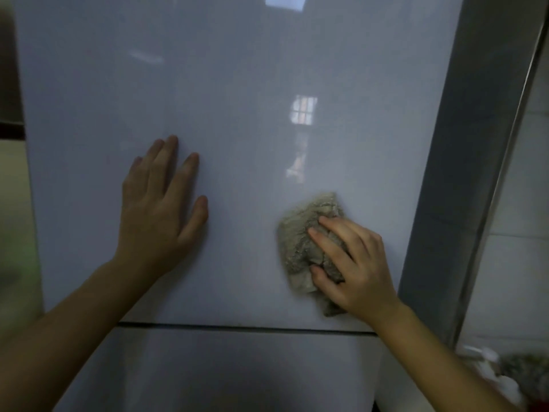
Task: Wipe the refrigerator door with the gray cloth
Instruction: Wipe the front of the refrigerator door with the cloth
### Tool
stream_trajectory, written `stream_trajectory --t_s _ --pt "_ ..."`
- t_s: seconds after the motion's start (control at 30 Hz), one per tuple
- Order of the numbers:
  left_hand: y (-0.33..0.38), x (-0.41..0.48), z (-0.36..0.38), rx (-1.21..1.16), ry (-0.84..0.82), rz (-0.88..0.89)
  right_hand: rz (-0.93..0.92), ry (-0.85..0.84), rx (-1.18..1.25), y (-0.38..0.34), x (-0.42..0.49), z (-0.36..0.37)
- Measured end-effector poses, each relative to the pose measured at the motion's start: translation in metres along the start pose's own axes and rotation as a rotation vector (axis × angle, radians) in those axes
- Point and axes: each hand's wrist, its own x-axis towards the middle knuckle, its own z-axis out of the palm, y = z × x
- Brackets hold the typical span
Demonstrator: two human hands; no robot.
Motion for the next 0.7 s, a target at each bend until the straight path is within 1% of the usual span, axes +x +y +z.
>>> stream_trajectory --t_s 0.13,0.2,0.27,0.4,0.57,0.63,0.7 --pt "-0.009 -0.005 0.000 0.008 0.004 0.074 0.251 0.146 -0.032 0.013 -0.008 -0.011" --pt "-0.012 -0.013 0.001 0.015 0.009 0.103 0.346 0.175 -0.015 0.002 -0.009 -0.007" --pt "-0.013 -0.026 0.003 0.032 0.020 0.121 0.395 0.185 0.017 -0.013 -0.009 0.003" --pt "-0.017 -0.055 0.009 0.055 0.041 0.152 0.334 0.187 0.023 -0.031 -0.009 0.015" --pt "-0.027 -0.075 0.011 0.104 0.039 0.192 0.356 0.191 0.039 -0.050 -0.002 0.027" --pt "-0.026 -0.075 0.007 0.117 0.037 0.188 0.251 0.136 0.007 -0.062 -0.002 0.035" --pt "-0.022 -0.072 0.002 0.109 0.027 0.161 0.025 0.064 -0.046 -0.070 -0.004 0.041"
